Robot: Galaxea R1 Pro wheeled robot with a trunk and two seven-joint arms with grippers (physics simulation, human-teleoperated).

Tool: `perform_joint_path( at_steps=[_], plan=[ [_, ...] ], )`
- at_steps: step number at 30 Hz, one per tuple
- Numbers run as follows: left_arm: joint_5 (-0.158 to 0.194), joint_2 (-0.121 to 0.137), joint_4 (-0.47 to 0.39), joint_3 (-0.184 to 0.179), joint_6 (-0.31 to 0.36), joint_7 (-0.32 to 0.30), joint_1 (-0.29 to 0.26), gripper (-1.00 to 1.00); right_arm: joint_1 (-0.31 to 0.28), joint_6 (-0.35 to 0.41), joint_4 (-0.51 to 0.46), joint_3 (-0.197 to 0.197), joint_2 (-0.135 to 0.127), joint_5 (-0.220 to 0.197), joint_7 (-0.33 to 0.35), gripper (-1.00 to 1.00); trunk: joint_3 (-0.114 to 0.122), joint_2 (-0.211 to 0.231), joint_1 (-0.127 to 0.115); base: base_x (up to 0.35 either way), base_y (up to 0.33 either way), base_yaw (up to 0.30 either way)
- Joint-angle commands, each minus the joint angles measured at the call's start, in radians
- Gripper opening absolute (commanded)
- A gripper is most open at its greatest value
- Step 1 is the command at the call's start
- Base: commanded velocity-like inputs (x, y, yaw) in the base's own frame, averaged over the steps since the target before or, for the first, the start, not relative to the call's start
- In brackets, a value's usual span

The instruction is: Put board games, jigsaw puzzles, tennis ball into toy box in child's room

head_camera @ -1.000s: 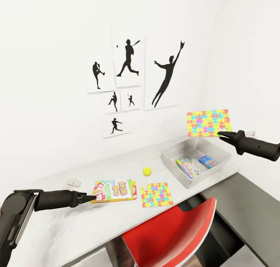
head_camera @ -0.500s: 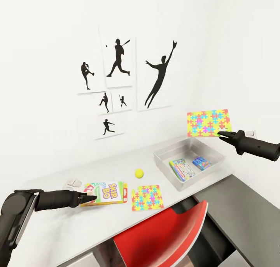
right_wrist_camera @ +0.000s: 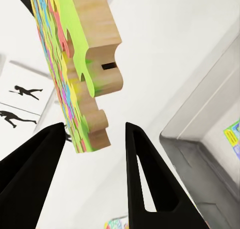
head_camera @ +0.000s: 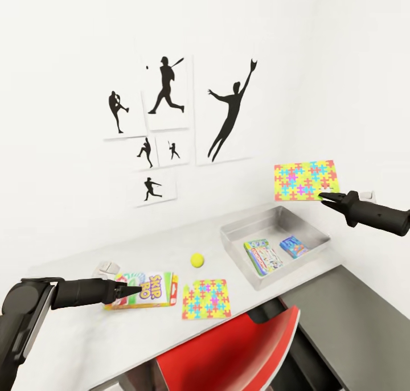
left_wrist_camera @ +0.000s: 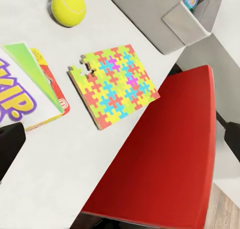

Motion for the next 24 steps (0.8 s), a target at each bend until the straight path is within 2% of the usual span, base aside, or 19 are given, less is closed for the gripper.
perform_joint_path(
  at_steps=[1,11,24],
  plan=[
    [-0.007,0.000,-0.001,0.001,0.008,-0.008,-0.001,1.00,-0.001,0.003,0.000,-0.001,0.000,-0.011,-0.011,-1.00,-0.002,-0.002,0.001,0.085,-0.041,0.006],
    [-0.007,0.000,-0.001,0.001,0.008,-0.008,-0.001,1.00,-0.001,0.003,-0.001,-0.001,0.000,-0.011,-0.011,-1.00,-0.002,-0.002,0.001,0.057,-0.094,0.021],
    [-0.006,0.004,-0.001,0.002,0.008,-0.008,-0.001,1.00,-0.001,0.002,0.001,-0.002,0.000,-0.012,-0.011,-1.00,-0.002,-0.002,0.001,0.002,-0.004,0.004]
  ],
)
